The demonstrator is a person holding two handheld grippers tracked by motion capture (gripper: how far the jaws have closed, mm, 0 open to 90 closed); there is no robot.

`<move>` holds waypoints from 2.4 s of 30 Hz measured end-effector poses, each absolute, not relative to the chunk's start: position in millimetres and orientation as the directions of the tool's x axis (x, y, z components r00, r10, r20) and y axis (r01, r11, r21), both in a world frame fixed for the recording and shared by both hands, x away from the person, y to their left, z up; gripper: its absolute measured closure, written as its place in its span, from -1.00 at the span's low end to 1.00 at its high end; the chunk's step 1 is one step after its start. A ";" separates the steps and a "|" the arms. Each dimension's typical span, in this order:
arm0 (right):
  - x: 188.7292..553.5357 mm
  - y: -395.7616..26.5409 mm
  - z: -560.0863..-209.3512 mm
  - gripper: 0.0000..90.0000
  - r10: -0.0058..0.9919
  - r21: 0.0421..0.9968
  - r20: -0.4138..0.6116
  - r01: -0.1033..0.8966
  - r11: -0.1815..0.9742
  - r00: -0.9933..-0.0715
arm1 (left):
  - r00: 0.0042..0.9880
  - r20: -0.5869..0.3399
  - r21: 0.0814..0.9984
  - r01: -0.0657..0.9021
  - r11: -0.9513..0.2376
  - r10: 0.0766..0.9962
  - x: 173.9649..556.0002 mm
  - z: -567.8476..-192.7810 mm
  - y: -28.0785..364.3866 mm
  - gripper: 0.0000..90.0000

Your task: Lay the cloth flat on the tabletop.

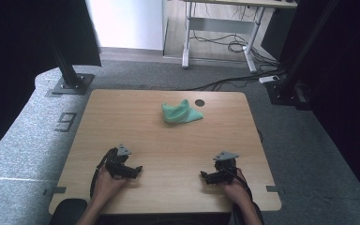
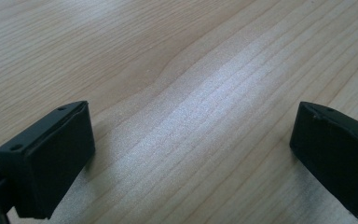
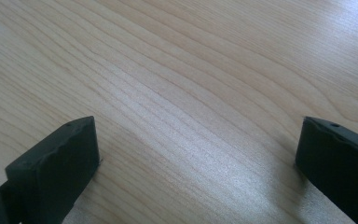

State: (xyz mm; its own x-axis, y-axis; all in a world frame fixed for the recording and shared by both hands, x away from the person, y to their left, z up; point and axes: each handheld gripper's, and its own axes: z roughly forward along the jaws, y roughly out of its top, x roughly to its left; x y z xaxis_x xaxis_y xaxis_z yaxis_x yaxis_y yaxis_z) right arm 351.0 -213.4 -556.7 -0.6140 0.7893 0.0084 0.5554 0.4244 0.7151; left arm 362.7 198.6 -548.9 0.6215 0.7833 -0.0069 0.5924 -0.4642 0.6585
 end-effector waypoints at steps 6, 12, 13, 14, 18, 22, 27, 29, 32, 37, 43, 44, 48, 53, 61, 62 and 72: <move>351.0 -213.4 -556.6 -1.00 0.789 0.715 0.009 0.555 0.424 -0.614 | 0.630 -0.008 0.659 0.588 -0.470 0.777 364.3 -548.9 197.7 -1.00; 351.0 -213.5 -556.6 -1.00 0.789 0.715 0.008 0.555 0.424 -0.614 | 0.633 -0.007 0.658 0.586 -0.473 0.774 365.1 -548.9 196.9 -1.00; 351.0 -213.4 -556.6 -1.00 0.789 0.715 0.009 0.556 0.424 -0.614 | 0.634 -0.008 0.659 0.585 -0.473 0.774 365.2 -549.0 196.8 -1.00; 351.0 -213.5 -556.6 -1.00 0.789 0.715 0.009 0.556 0.424 -0.614 | 0.634 -0.008 0.659 0.585 -0.473 0.774 365.2 -549.0 196.8 -1.00; 351.1 -213.6 -556.6 -1.00 0.789 0.716 0.010 0.556 0.423 -0.614 | 0.633 -0.008 0.659 0.586 -0.473 0.774 365.6 -549.0 196.5 -1.00; 351.0 -213.6 -556.6 -1.00 0.789 0.715 0.009 0.555 0.424 -0.615 | 0.633 -0.008 0.659 0.586 -0.472 0.774 365.7 -549.0 196.2 -1.00; 351.0 -213.6 -556.6 -1.00 0.789 0.715 0.009 0.555 0.424 -0.615 | 0.632 -0.008 0.659 0.586 -0.471 0.775 366.0 -549.0 195.9 -1.00; 350.9 -213.6 -556.6 -1.00 0.788 0.715 0.009 0.555 0.425 -0.615 | 0.631 -0.008 0.658 0.587 -0.471 0.776 366.3 -548.9 195.7 -1.00; 350.7 -214.3 -556.6 -1.00 0.785 0.716 0.010 0.553 0.427 -0.620 | 0.630 -0.008 0.658 0.588 -0.471 0.776 366.7 -548.9 195.4 -1.00; 351.2 -215.7 -555.5 -1.00 0.781 0.709 0.019 0.559 0.429 -0.624 | 0.629 -0.007 0.659 0.587 -0.470 0.777 367.2 -549.0 195.0 -1.00; 354.6 -216.7 -552.7 -1.00 0.790 0.713 0.038 0.570 0.408 -0.612 | 0.629 -0.008 0.659 0.588 -0.470 0.777 367.7 -549.0 194.6 -1.00; 355.9 -215.7 -550.7 -1.00 0.789 0.717 0.040 0.567 0.404 -0.613 | 0.629 -0.007 0.658 0.588 -0.470 0.777 367.7 -549.0 194.6 -1.00; 357.6 -211.6 -546.9 -1.00 0.781 0.724 0.028 0.551 0.415 -0.624 | 0.630 -0.007 0.658 0.588 -0.470 0.777 367.7 -549.0 194.6 -1.00; 361.2 -207.1 -544.2 -1.00 0.770 0.721 0.022 0.544 0.429 -0.637 | 0.630 -0.007 0.658 0.588 -0.470 0.777 367.7 -548.9 194.6 -1.00; 369.1 -199.5 -533.4 -1.00 0.760 0.737 0.024 0.525 0.425 -0.650 | 0.630 -0.007 0.658 0.588 -0.471 0.777 367.7 -548.9 194.7 -1.00; 370.6 -198.4 -532.0 -1.00 0.758 0.736 0.024 0.524 0.428 -0.652 | 0.630 -0.007 0.658 0.588 -0.470 0.777 367.7 -548.9 194.6 -1.00; 387.2 -187.8 -524.3 -1.00 0.754 0.731 0.049 0.538 0.419 -0.654 | 0.629 -0.007 0.658 0.588 -0.470 0.777 367.7 -548.9 194.6 -1.00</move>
State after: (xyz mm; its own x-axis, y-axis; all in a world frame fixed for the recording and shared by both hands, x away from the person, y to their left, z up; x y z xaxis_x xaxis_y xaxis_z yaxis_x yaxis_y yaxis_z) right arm 387.2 -187.8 -524.3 -0.6545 0.7545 0.0487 0.5379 0.4194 0.7313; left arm 367.7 194.6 -548.9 0.6292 0.7772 -0.0074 0.5881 -0.4699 0.6583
